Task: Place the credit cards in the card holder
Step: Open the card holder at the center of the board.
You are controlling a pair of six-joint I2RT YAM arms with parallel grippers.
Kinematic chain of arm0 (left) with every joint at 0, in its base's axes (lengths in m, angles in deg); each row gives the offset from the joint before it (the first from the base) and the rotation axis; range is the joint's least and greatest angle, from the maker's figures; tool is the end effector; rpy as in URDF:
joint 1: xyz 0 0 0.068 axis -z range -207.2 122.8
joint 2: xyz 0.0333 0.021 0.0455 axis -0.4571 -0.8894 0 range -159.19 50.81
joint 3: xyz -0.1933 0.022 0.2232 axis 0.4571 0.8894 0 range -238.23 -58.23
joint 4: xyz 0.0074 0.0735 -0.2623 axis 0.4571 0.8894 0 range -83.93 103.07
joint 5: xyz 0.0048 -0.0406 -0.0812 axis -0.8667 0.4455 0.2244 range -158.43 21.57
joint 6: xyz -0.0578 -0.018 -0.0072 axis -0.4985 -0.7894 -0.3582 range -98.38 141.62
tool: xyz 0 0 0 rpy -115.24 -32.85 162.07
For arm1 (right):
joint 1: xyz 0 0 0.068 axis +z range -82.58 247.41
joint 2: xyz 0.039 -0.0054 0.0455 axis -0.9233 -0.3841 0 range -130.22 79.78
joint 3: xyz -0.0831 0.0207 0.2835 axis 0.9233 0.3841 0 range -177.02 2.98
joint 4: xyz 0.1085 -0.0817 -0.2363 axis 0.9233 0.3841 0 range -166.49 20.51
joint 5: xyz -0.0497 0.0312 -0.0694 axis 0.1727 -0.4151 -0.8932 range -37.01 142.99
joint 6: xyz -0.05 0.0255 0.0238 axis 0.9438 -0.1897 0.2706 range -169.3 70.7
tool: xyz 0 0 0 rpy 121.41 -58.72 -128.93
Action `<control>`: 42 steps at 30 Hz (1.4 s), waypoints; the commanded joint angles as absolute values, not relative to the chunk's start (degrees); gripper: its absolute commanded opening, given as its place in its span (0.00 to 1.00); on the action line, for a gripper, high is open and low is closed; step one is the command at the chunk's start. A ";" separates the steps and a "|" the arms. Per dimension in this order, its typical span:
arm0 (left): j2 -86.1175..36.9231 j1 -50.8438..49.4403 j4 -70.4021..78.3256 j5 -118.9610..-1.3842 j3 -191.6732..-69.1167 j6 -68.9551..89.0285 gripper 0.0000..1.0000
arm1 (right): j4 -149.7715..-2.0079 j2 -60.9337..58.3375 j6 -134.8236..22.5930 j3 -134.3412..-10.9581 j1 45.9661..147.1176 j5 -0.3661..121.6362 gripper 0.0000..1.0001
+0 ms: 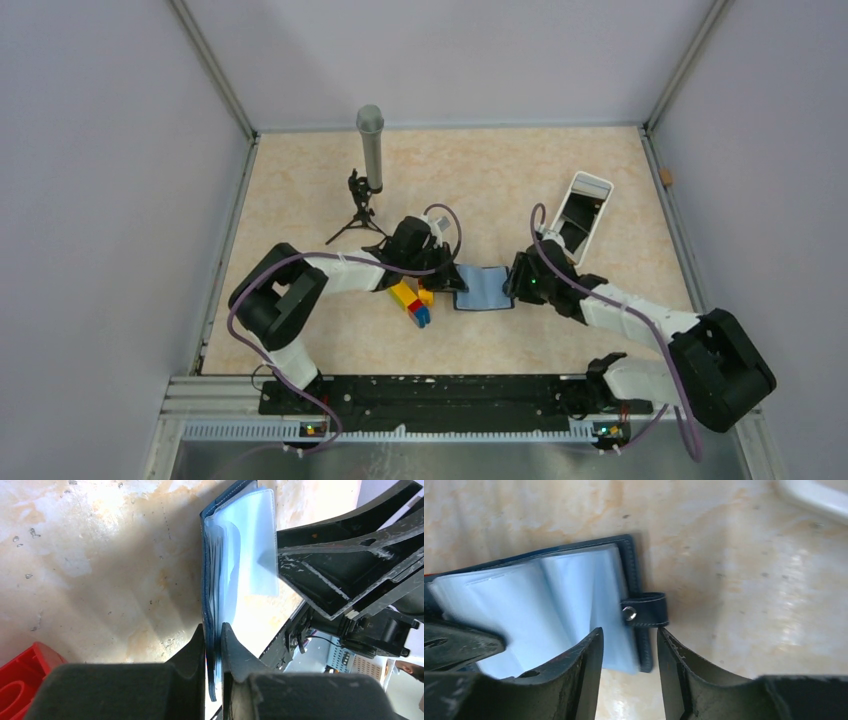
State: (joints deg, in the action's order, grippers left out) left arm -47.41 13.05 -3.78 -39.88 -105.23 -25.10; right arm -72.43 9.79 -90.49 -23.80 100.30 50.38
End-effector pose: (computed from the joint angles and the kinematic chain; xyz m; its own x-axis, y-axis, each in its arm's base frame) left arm 0.2563 -0.2457 0.1606 -0.9583 -0.0264 -0.2847 0.2097 0.6116 -0.7628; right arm 0.1949 0.1237 0.1643 -0.8042 0.2633 -0.5328 0.0174 0.9065 0.4218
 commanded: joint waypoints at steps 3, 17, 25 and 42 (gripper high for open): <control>-46.30 13.07 -2.72 -40.18 -106.64 -23.51 0.01 | -62.77 19.20 -88.06 -27.23 100.41 41.41 0.46; -46.58 12.79 -4.46 -39.28 -106.47 -24.95 0.08 | -75.72 13.88 -84.12 -27.77 100.44 61.66 0.27; -45.17 12.44 -2.60 -39.60 -107.00 -24.52 0.41 | -81.38 7.76 -85.98 -25.62 100.46 64.15 0.32; -45.94 12.44 1.06 -41.01 -108.28 -22.89 0.56 | -85.68 2.15 -86.67 -25.64 101.04 68.62 0.19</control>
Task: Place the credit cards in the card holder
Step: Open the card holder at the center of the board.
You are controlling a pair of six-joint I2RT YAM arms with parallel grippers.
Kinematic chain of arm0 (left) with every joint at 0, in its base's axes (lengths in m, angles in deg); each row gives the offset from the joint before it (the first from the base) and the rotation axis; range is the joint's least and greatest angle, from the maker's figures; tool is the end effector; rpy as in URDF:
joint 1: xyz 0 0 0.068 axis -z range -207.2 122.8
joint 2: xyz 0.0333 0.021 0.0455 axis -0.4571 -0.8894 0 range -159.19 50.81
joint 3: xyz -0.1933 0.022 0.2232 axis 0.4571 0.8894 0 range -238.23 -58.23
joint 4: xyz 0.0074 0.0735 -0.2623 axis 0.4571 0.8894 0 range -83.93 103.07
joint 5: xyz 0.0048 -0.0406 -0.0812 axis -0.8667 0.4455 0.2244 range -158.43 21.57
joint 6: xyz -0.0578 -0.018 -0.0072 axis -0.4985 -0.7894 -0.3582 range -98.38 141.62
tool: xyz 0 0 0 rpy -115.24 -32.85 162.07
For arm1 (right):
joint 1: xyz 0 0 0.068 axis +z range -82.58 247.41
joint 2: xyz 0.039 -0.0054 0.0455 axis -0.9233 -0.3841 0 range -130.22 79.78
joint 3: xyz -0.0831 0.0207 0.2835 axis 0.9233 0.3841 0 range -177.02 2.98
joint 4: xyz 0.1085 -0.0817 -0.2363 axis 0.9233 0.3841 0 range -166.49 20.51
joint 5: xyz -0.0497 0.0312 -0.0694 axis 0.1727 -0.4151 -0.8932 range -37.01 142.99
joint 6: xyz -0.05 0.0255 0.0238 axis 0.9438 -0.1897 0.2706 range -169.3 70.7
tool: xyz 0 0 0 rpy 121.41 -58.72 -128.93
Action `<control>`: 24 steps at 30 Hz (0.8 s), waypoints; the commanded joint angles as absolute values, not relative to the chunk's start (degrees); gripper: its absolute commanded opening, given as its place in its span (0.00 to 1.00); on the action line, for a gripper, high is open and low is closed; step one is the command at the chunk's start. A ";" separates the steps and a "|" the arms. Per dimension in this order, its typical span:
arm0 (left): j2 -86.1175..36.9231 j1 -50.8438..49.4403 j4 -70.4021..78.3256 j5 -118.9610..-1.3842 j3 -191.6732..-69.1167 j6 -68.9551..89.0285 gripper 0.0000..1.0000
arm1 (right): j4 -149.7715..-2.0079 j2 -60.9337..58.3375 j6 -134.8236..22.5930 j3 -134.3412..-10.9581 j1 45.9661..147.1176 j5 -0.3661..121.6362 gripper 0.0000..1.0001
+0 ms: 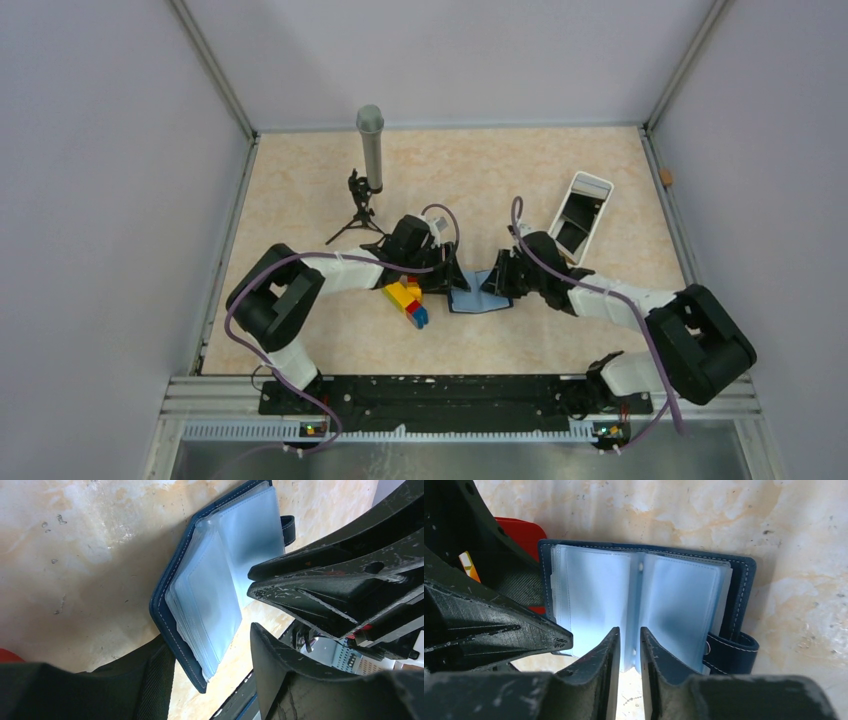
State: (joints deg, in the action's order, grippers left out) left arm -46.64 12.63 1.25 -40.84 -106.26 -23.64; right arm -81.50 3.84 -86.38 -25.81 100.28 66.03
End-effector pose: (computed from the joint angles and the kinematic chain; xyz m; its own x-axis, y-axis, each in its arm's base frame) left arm 0.2563 -0.2414 0.1628 -0.9626 -0.0167 -0.2703 0.1950 0.6499 -0.7346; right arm 0.2098 0.1479 0.1661 -0.8530 0.1481 -0.5004 -0.1943 0.7999 0.5679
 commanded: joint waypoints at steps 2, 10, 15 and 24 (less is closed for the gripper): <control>-46.03 12.48 0.90 -40.93 -108.32 -22.92 0.55 | -86.24 0.94 -86.76 -25.95 101.74 68.79 0.17; -46.70 12.47 0.68 -40.45 -108.29 -23.04 0.42 | -87.56 -0.31 -87.18 -27.24 103.45 68.52 0.14; -47.31 12.12 3.82 -41.16 -109.25 -22.33 0.14 | -78.85 4.94 -85.63 -29.26 103.45 62.42 0.24; -47.98 10.42 13.98 -39.16 -113.93 -16.84 0.00 | -58.24 13.52 -74.47 -41.73 96.95 47.03 0.58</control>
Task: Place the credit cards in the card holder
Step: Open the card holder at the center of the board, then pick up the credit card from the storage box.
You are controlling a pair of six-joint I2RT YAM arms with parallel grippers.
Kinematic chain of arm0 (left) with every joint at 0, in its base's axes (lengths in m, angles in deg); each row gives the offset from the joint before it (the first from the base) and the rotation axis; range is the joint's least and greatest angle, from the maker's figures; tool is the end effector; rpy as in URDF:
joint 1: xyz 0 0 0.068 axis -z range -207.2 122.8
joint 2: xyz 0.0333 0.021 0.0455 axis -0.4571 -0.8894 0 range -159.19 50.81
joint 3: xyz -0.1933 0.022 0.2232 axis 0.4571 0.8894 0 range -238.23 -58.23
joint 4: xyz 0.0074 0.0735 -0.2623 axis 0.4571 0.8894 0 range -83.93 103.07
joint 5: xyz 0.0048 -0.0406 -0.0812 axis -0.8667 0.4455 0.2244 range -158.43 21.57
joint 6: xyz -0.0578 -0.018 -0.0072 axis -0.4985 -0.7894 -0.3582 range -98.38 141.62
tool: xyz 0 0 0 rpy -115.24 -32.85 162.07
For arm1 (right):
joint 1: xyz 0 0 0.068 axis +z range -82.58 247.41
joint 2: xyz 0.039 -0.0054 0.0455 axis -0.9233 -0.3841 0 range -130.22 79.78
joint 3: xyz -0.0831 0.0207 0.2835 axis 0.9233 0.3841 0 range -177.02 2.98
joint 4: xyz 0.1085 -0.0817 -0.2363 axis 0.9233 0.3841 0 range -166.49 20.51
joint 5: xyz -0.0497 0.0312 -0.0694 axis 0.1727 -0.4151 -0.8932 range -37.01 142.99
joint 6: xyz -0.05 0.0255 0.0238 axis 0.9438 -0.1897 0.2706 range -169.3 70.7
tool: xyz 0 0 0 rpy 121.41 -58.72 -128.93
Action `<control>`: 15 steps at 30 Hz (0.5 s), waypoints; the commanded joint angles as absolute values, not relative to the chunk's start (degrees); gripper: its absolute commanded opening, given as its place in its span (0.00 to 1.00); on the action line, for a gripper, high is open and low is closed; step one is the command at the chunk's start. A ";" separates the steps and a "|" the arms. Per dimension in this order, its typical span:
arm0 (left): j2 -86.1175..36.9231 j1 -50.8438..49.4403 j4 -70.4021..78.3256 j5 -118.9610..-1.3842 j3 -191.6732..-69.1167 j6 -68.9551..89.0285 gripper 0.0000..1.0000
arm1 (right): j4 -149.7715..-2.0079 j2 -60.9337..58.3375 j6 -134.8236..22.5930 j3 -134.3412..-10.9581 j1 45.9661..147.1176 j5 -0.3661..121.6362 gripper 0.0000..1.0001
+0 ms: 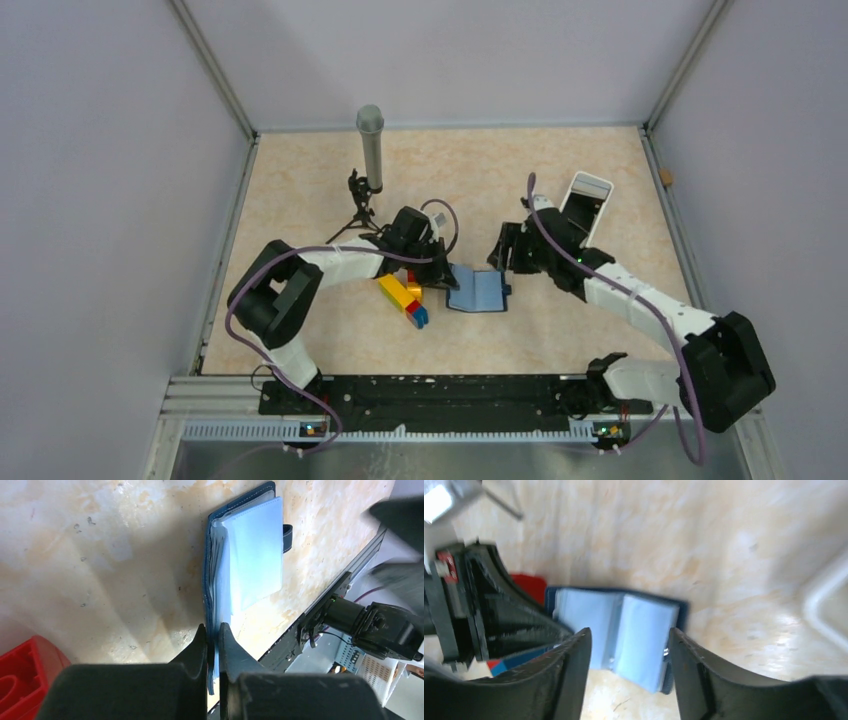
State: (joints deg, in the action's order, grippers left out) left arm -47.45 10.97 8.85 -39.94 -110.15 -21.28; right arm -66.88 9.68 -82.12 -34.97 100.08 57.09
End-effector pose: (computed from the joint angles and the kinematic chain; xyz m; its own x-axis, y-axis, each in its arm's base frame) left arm 0.2669 -0.2376 0.1680 -0.9722 0.0034 -0.2340 0.1732 0.6829 -0.7097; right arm 0.2175 0.1434 0.2190 -0.7872 0.1374 -0.6012 -0.1864 0.8762 0.4444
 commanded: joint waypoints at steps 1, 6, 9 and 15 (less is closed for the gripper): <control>-47.98 10.43 14.89 -38.95 -114.66 -16.25 0.00 | -56.77 13.29 -72.49 -43.45 96.09 45.10 0.62; -47.77 10.37 20.48 -39.44 -117.62 -15.22 0.00 | -47.93 8.02 -65.07 -51.33 91.54 36.00 0.68; -47.32 10.33 23.01 -38.91 -118.93 -15.69 0.00 | -45.99 5.17 -61.53 -54.19 88.76 37.77 0.71; -49.87 10.11 30.33 -38.33 -124.30 -11.23 0.00 | -47.38 1.30 -54.51 -55.26 81.88 47.23 0.80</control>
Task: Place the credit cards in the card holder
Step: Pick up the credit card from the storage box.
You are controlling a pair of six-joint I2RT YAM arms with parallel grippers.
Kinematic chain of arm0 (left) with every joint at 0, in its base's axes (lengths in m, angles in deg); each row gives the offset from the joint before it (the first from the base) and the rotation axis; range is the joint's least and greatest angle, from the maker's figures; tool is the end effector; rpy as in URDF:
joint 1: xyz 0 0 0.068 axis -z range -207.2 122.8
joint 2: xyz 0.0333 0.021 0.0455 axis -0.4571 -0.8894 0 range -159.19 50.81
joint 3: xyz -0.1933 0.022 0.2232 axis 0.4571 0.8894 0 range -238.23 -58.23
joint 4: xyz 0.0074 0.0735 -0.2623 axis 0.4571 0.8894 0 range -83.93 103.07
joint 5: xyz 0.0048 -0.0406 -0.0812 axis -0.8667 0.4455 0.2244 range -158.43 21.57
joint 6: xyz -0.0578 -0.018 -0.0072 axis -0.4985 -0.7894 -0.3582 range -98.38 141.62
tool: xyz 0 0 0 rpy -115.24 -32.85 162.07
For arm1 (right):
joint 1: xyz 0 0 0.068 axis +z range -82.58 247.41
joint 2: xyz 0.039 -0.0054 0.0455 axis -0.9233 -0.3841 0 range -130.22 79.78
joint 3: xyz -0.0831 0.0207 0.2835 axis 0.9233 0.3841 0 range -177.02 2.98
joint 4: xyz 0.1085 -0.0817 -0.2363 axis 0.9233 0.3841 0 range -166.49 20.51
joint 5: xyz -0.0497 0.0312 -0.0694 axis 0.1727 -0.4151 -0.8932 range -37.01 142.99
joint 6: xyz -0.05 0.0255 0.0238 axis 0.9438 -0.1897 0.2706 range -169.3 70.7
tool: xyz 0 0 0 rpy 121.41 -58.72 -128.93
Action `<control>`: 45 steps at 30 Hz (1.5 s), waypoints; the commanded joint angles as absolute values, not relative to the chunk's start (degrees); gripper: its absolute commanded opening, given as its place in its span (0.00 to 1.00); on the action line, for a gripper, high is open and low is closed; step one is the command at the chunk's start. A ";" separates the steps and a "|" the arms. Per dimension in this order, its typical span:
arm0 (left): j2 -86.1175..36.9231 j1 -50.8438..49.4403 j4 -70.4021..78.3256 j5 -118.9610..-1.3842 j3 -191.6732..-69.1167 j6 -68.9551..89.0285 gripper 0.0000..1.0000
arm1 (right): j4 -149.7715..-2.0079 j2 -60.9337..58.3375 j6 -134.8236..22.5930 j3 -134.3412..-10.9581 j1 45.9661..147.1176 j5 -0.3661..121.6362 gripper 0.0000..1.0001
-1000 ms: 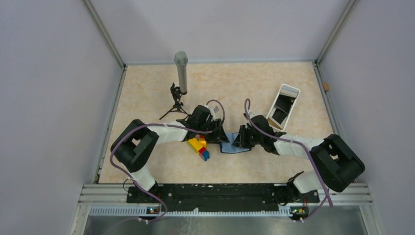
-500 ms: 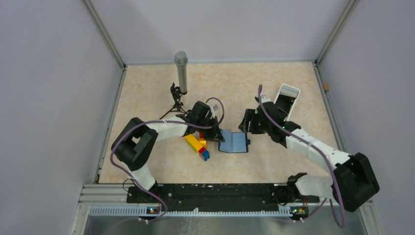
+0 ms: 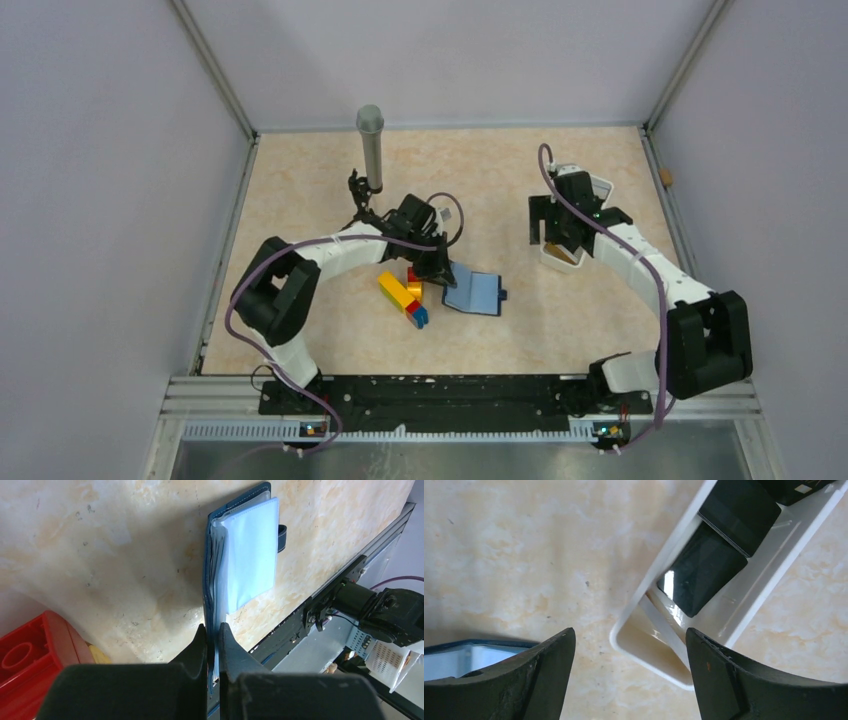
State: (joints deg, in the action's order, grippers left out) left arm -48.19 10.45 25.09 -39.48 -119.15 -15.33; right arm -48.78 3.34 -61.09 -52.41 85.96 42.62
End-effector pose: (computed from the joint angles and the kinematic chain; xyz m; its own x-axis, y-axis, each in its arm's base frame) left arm 0.2763 -0.2412 0.1912 -0.9777 0.0901 -0.1899 0.1941 0.7336 -0.6513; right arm 0.2795 0.0852 0.2680 -0.7387 -0.0359 -0.6731 -0.0506 0.9987 0.0022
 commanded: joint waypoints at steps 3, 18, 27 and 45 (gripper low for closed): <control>-50.32 9.94 29.70 -37.89 -124.82 -11.06 0.00 | -46.66 0.09 -53.53 -55.76 78.19 47.70 0.79; -51.62 9.19 29.62 -38.47 -125.37 -8.11 0.00 | -44.56 -5.28 -49.60 -57.00 75.94 53.62 0.60; -52.20 8.96 29.27 -38.29 -125.11 -7.66 0.00 | -45.70 -10.00 -49.65 -57.61 75.93 53.43 0.59; -52.79 8.83 29.02 -38.08 -124.90 -7.30 0.00 | -44.14 -7.27 -47.65 -58.61 75.99 59.30 0.40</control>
State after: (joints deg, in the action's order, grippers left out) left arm -51.95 9.20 30.08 -39.09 -123.59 -8.36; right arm -44.19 -11.00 -48.33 -55.65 76.17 56.26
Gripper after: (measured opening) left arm 0.026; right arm 0.402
